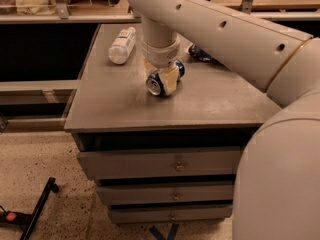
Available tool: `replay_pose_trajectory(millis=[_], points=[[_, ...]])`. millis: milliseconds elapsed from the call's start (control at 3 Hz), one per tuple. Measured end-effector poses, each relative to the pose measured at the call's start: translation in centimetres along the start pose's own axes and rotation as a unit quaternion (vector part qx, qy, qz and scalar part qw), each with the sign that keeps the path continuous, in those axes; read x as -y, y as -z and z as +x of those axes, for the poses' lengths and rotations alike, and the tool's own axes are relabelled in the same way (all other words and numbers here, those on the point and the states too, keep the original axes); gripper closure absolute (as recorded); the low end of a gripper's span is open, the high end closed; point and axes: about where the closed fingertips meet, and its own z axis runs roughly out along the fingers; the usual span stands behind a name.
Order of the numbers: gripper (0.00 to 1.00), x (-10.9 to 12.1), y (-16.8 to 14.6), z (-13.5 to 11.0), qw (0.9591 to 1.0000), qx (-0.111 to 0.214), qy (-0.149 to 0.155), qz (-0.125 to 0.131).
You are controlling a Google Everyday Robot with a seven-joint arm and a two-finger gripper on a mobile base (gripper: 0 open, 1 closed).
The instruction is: Place pepsi can upright
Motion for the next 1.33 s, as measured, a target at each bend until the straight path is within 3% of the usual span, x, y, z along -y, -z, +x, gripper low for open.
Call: replay_pose_trajectory(millis=[333, 667, 1000, 1333], points=[[0.71, -0.1, 0.2, -0.4, 1.0, 0.004, -0.003, 0.003], [0.94, -0.4, 2.3, -0.2, 0.9983, 0.029, -0.05, 0.008], [1.0, -1.7, 4.4, 1.6, 0.987, 0.095, -0.129, 0.005], [1.0, -1.2, 7.8, 2.5, 0.9606, 0.185, -0.203, 0.042]])
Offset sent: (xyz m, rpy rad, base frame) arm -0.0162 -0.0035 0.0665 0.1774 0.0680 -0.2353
